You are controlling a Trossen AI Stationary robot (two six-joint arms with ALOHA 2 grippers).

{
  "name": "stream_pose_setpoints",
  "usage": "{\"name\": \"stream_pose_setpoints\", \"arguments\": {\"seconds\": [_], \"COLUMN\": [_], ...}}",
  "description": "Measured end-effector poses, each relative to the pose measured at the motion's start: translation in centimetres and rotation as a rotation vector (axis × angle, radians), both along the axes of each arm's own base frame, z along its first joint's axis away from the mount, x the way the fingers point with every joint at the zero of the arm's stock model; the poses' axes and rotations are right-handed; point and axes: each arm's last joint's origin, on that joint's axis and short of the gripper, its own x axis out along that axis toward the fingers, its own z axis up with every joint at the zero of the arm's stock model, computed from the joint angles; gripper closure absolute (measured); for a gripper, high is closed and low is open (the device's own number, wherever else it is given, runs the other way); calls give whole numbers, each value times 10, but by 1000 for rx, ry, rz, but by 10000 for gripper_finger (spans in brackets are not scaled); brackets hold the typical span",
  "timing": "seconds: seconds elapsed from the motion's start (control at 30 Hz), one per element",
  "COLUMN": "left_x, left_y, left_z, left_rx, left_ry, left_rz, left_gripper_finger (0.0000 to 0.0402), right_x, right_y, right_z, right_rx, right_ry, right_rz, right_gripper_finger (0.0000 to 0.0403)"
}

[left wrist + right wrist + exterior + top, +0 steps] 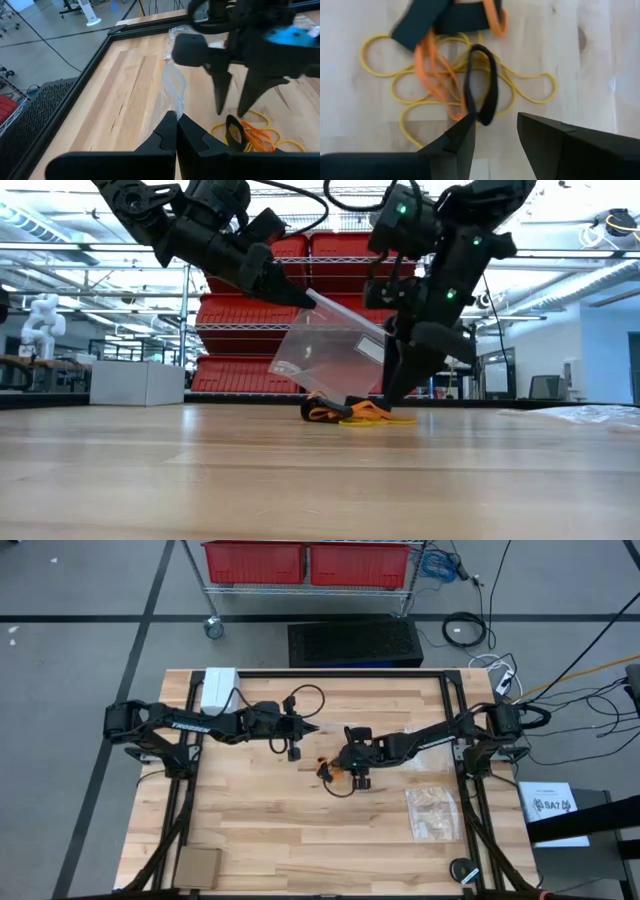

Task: Sort rubber bands
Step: Put the black rubber band into the top left transparent zip bag

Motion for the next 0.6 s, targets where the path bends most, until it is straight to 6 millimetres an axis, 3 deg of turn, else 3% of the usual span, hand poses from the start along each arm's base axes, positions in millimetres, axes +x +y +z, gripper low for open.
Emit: {"name": "stream_pose_setpoints", "arguments": {"seconds": [0.33, 0.6], "left_x": [0, 0], "left_y": [0, 0], "left_z": [0, 0], "left_rx": [0, 0], "left_ry": [1, 1], "left_rz": [0, 0], "left_gripper_finger": [401, 401], "right_x": [6, 6], "right_y": [-8, -9], "right_z": [1, 1], "right_rx": [177, 169], "right_ry": [-56, -58], "right_rz": [49, 37], "right_gripper_finger": [286, 394]}}
